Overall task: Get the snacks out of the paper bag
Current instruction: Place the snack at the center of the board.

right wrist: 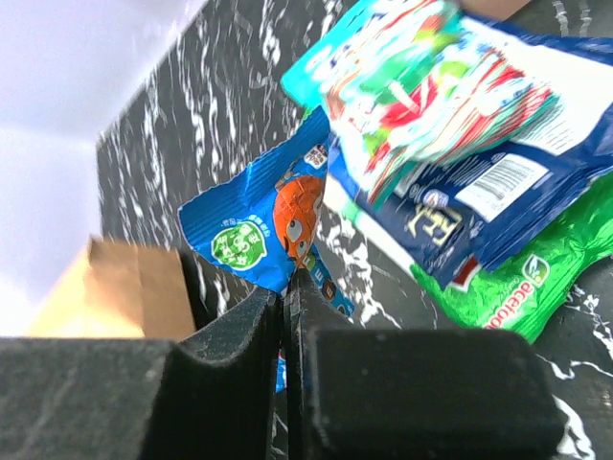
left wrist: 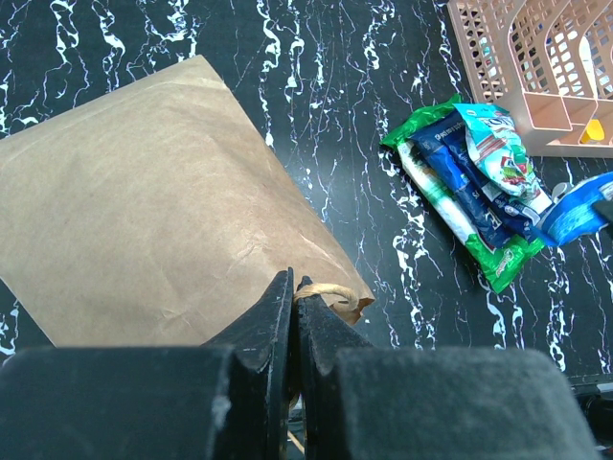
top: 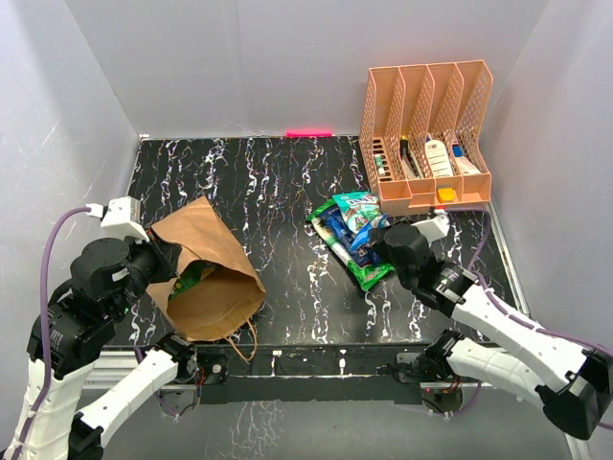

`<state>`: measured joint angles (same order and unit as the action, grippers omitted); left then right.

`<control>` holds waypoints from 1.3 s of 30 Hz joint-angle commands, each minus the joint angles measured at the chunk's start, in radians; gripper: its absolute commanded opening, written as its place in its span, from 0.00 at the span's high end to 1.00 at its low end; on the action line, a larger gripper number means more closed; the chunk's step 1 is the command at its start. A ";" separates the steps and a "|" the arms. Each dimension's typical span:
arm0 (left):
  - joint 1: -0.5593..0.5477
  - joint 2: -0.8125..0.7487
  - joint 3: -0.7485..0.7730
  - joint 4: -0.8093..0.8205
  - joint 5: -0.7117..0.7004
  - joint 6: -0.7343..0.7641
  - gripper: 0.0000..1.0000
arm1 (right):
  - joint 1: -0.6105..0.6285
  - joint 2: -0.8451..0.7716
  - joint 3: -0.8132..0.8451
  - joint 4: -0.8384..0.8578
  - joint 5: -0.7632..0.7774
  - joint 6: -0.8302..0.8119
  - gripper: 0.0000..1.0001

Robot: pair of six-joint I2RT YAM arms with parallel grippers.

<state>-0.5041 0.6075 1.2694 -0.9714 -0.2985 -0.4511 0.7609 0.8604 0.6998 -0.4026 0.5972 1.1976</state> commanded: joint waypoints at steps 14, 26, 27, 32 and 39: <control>-0.004 0.009 0.060 -0.019 -0.032 0.015 1.00 | -0.444 0.265 -0.008 0.090 -0.438 0.275 0.93; -0.004 0.012 0.060 -0.016 -0.029 0.022 1.00 | -0.480 0.315 -0.113 0.171 -0.495 0.343 0.89; -0.004 0.012 0.059 -0.016 -0.028 0.022 1.00 | -0.481 0.315 -0.116 0.171 -0.496 0.338 0.87; -0.003 0.007 0.058 -0.022 -0.032 0.022 1.00 | -0.480 0.269 -0.150 0.168 -0.479 0.308 0.73; -0.004 0.002 0.057 -0.025 -0.035 0.022 1.00 | -0.482 0.090 -0.160 -0.001 -0.423 0.192 0.46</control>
<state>-0.5041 0.6109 1.3018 -0.9962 -0.3161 -0.4446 0.2848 1.0576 0.5415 -0.3054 0.1207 1.4662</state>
